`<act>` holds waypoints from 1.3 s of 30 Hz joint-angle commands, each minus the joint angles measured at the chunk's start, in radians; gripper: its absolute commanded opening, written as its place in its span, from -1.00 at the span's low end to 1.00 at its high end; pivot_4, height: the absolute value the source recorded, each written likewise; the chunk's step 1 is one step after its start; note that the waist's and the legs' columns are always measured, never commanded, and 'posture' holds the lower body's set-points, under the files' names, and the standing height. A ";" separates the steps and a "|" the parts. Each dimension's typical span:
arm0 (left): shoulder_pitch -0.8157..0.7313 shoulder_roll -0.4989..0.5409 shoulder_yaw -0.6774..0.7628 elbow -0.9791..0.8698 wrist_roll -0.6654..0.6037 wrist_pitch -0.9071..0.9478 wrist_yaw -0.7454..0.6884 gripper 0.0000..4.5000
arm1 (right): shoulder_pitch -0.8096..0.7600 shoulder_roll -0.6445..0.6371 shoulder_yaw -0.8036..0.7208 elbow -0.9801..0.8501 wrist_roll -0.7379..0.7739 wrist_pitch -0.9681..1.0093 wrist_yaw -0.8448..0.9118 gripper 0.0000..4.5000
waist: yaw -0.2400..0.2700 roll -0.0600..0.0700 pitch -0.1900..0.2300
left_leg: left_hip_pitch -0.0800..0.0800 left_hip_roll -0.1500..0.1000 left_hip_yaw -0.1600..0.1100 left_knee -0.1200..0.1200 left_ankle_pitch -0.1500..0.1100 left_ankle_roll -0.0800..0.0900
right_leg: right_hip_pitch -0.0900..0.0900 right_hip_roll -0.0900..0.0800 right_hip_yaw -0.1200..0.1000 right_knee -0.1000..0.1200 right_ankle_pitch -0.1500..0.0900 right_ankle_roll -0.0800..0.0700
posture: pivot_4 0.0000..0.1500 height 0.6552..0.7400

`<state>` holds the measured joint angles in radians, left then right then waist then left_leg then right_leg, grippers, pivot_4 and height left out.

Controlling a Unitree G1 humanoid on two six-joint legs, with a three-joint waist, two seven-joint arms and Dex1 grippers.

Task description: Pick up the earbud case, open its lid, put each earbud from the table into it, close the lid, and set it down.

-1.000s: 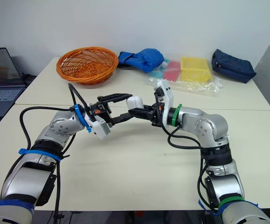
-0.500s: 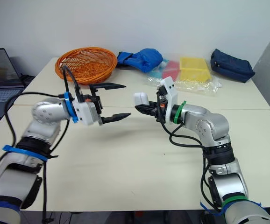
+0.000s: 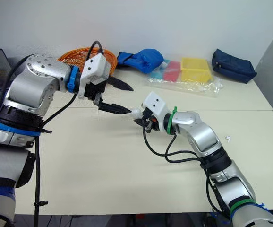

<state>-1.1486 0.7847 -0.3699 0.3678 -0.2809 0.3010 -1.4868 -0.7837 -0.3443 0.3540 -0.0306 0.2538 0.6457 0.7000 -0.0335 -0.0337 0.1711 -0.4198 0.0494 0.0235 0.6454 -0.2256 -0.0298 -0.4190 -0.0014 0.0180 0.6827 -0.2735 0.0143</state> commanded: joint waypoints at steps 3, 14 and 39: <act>-0.017 -0.006 0.003 0.055 0.103 -0.102 -0.058 0.45 | -0.024 0.015 -0.024 -0.033 -0.012 -0.011 0.007 -0.62 | 0.001 0.000 0.000 | -0.001 0.001 0.000 0.000 0.000 0.000 | -0.001 0.001 0.000 0.001 0.000 -0.001 | 1.00 1.00; -0.014 -0.070 0.013 0.092 0.178 -0.156 -0.058 0.45 | -0.024 0.017 -0.006 -0.080 -0.045 0.005 0.026 -0.62 | 0.004 0.000 0.000 | -0.004 0.000 -0.001 0.001 0.000 0.000 | -0.002 -0.001 -0.001 0.000 0.000 -0.001 | 1.00 1.00; -0.026 -0.122 0.053 0.155 0.214 -0.202 -0.051 0.45 | -0.019 0.022 -0.006 -0.093 -0.049 0.027 0.034 -0.62 | 0.003 0.000 0.000 | -0.005 0.000 -0.001 0.002 0.000 0.000 | -0.002 -0.001 -0.001 0.001 0.000 -0.001 | 1.00 1.00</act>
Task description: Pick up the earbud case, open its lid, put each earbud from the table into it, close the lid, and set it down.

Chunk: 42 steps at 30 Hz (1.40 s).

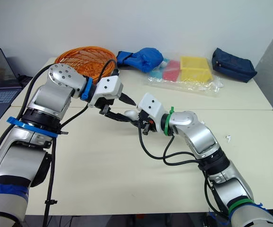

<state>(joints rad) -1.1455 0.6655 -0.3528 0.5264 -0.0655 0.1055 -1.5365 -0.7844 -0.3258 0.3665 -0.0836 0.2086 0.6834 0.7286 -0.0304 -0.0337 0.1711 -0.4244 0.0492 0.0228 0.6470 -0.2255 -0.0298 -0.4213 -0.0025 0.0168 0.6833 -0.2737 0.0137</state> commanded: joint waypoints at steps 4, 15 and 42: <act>-0.019 0.000 0.033 -0.011 0.001 -0.011 -0.015 0.45 | -0.024 0.007 -0.023 -0.039 0.001 -0.007 0.004 -0.62 | 0.000 0.000 0.000 | 0.000 0.000 0.000 0.000 0.000 0.000 | 0.000 0.000 0.000 0.000 0.000 0.000 | 1.00 1.00; -0.005 0.003 0.033 -0.042 -0.005 0.018 -0.046 -0.19 | -0.027 0.010 -0.026 -0.037 0.000 -0.007 0.000 -0.62 | 0.000 0.000 0.000 | 0.000 0.000 0.000 0.001 0.000 0.000 | 0.000 0.000 0.000 0.001 0.000 0.000 | 1.00 1.00; 0.032 -0.011 0.090 -0.045 -0.031 0.100 -0.004 -0.66 | -0.021 -0.067 -0.136 -0.103 0.065 0.006 0.103 0.99 | -0.001 0.000 0.000 | 0.000 0.000 -0.001 0.016 0.000 0.000 | 0.000 0.000 0.000 0.015 0.000 0.000 | 1.00 1.00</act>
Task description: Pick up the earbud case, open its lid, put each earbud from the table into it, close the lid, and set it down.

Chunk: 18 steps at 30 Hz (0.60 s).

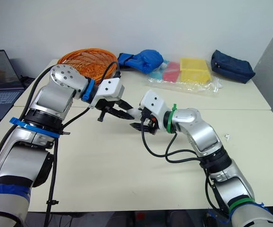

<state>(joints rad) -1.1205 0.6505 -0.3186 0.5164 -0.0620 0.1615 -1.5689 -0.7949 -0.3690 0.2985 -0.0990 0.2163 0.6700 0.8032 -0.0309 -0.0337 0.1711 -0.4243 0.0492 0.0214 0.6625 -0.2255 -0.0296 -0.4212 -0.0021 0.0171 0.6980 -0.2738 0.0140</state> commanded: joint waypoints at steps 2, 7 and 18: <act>0.114 -0.016 0.165 -0.101 -0.135 0.097 0.100 -0.66 | 0.024 -0.046 -0.187 -0.159 0.161 0.035 0.049 0.99 | 0.001 0.001 0.000 | 0.000 0.000 -0.001 0.000 0.000 0.000 | 0.000 0.000 0.000 0.000 0.000 0.000 | 1.00 1.00; 0.339 -0.056 0.324 -0.271 -0.250 0.140 0.257 -0.66 | 0.058 -0.121 -0.265 -0.157 0.193 -0.048 0.093 0.99 | 0.000 0.000 0.000 | -0.001 0.001 -0.006 0.000 0.000 0.000 | 0.000 -0.001 0.000 0.000 0.000 0.000 | 1.00 1.00; 0.658 -0.200 0.411 -0.620 -0.422 0.227 0.499 -0.66 | 0.060 -0.051 -0.171 -0.100 0.142 -0.173 0.074 0.99 | 0.001 0.001 0.000 | 0.003 0.000 -0.008 0.000 0.000 0.000 | 0.004 -0.001 0.000 0.001 0.001 -0.001 | 1.00 1.00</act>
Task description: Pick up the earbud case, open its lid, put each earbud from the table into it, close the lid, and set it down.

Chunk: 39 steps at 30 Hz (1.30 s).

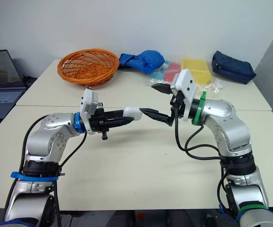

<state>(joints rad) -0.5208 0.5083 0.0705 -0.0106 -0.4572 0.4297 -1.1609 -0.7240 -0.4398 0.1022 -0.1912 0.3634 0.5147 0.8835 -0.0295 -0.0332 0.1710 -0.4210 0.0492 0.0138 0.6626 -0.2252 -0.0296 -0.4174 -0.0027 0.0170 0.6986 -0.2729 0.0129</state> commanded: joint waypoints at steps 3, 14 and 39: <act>0.118 -0.108 0.016 -0.120 -0.001 -0.157 0.123 -0.66 | -0.026 0.012 0.046 0.003 -0.005 -0.014 0.022 0.99 | 0.001 0.000 0.000 | 0.001 0.000 0.000 0.000 0.000 0.000 | 0.002 0.000 0.000 -0.001 0.000 0.000 | 1.00 1.00; 0.139 -0.145 -0.022 -0.113 -0.019 -0.213 0.167 -0.66 | -0.057 -0.023 0.068 0.051 -0.014 -0.004 0.060 0.99 | 0.002 0.000 0.000 | 0.006 0.000 0.001 0.000 0.000 0.000 | 0.007 0.000 -0.001 -0.002 0.000 0.000 | 1.00 1.00; 0.122 -0.139 -0.060 -0.063 -0.019 -0.257 0.127 -0.66 | -0.118 -0.009 -0.044 0.074 0.047 0.122 -0.028 0.99 | 0.002 0.000 0.000 | 0.005 0.000 0.001 -0.002 0.000 0.000 | 0.007 0.000 -0.001 -0.005 0.000 0.000 | 1.00 1.00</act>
<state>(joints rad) -0.3774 0.3727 0.0071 -0.0619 -0.4639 0.1998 -1.0341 -0.8079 -0.4493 0.0959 -0.0873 0.3796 0.6306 0.8587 -0.0277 -0.0331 0.1713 -0.4165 0.0491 0.0147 0.6604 -0.2252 -0.0295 -0.4102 -0.0025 0.0165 0.6930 -0.2731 0.0129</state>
